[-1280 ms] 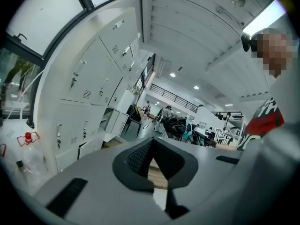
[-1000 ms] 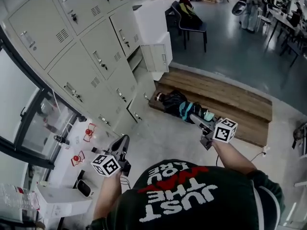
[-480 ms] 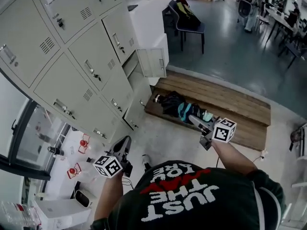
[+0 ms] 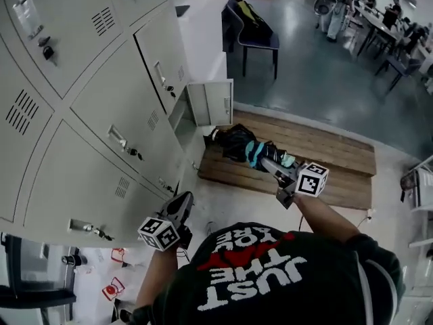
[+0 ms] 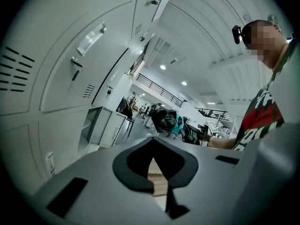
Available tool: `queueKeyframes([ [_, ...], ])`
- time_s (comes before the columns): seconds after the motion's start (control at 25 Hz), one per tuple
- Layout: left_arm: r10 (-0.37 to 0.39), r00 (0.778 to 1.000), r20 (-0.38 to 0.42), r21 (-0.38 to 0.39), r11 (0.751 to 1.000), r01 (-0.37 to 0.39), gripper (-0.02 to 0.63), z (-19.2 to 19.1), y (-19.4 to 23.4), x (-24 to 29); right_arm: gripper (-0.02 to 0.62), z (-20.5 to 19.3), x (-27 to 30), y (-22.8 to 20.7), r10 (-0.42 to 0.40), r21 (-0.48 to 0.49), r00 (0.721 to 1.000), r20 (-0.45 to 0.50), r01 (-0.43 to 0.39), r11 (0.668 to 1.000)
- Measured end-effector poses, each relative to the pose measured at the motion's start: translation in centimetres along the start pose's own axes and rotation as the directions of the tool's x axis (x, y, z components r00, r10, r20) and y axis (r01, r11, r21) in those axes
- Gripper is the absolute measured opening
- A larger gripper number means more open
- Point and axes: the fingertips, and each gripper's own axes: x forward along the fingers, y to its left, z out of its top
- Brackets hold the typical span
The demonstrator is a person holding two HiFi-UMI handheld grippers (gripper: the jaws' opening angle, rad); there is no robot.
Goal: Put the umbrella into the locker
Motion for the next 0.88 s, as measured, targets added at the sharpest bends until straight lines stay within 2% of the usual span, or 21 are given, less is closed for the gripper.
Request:
queueKeyframes([
  [0.12, -0.048, 0.997, -0.067, -0.006, 0.999, 0.047, 0.008, 1.5, 4.9, 3.6, 0.221, 1.0, 6.6, -2.8, -0.030, 0.034, 1.000, 0.003, 0.029, 0.999],
  [0.24, -0.097, 0.987, -0.130, -0.005, 0.995, 0.097, 0.008, 2.1, 7.9, 7.1, 0.221, 1.7, 11.7, -5.9, -0.069, 0.043, 0.998, -0.008, 0.069, 0.997],
  [0.4, -0.111, 0.980, -0.166, -0.038, 0.994, 0.106, 0.008, 2.2, 10.9, 10.6, 0.221, 1.3, 15.6, -9.9, -0.103, 0.022, 0.993, -0.060, 0.104, 0.994],
  [0.64, -0.024, 0.984, -0.178, -0.051, 0.999, 0.015, 0.008, 1.8, 14.9, 15.1, 0.221, 1.6, 19.2, -16.4, -0.070, 0.020, 0.994, -0.089, 0.072, 0.997],
  [0.76, 0.056, 0.986, -0.159, -0.072, 0.995, -0.068, 0.008, 1.5, 16.6, 17.1, 0.221, 1.2, 21.1, -19.1, -0.010, 0.017, 0.993, -0.118, 0.012, 1.000],
  [0.88, 0.136, 0.979, -0.154, -0.072, 0.986, -0.148, 0.008, 0.9, 18.0, 19.0, 0.221, 0.2, 23.4, -21.3, 0.063, -0.002, 0.985, -0.161, -0.064, 0.998],
])
